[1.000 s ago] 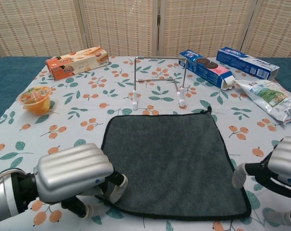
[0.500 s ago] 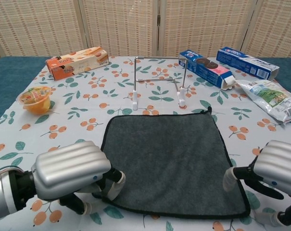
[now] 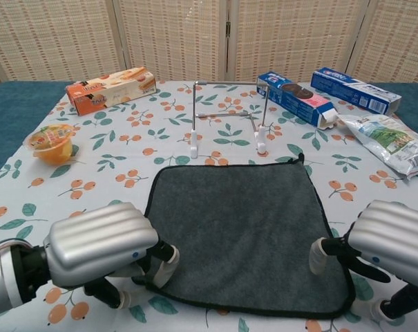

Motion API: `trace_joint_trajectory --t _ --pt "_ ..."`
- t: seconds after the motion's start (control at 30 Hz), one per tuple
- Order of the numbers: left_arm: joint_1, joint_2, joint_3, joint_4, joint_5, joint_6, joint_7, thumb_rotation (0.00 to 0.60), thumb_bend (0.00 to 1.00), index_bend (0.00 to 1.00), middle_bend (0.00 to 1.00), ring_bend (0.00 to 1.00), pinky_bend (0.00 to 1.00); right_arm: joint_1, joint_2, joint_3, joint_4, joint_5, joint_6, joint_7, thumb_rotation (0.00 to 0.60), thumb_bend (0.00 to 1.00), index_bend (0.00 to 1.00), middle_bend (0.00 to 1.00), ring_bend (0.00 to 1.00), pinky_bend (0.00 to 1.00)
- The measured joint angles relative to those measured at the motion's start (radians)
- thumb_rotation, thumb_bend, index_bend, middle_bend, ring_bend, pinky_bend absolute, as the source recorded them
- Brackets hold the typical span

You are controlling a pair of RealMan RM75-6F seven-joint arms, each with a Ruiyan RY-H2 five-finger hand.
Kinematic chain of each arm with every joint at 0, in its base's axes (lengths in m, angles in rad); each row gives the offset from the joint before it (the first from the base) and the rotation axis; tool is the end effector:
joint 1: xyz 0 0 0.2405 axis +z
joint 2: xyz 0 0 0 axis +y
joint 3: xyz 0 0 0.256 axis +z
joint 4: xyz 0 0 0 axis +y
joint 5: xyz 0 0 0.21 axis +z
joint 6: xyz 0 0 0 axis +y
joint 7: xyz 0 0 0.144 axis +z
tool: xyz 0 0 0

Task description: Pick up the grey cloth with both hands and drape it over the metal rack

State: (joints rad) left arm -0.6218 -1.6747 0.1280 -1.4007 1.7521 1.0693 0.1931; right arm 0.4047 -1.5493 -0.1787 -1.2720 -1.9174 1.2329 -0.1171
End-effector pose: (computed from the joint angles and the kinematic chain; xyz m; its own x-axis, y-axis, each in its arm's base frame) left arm -0.1514 0.2162 -0.0797 0.5813 0.2334 0.7795 0.5784 -0.7924 -0.1940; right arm -0.2386 -0.1888 -0.0317 0.6261 -0.1814 0.7583 -0.6018 -0.7308 0.3221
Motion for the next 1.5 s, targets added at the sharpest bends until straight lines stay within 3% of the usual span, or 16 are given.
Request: trace_joint_trajectory --t 0.43,1.5 --pt "0.001 0.005 -0.001 -0.008 -0.007 -0.002 0.0 0.6 0.39 0.57 1.0 0.98 1.0 0.012 -0.04 0.004 0.033 0.01 0.004 0.003 0.6 0.28 0.42 0.84 0.77 0.88" --pt "0.004 0.035 -0.008 -0.021 -0.022 0.009 -0.038 0.6 0.39 0.58 1.0 0.98 1.0 0.026 -0.052 0.009 0.054 0.042 0.038 0.045 0.6 0.5 0.63 0.85 0.77 0.88"
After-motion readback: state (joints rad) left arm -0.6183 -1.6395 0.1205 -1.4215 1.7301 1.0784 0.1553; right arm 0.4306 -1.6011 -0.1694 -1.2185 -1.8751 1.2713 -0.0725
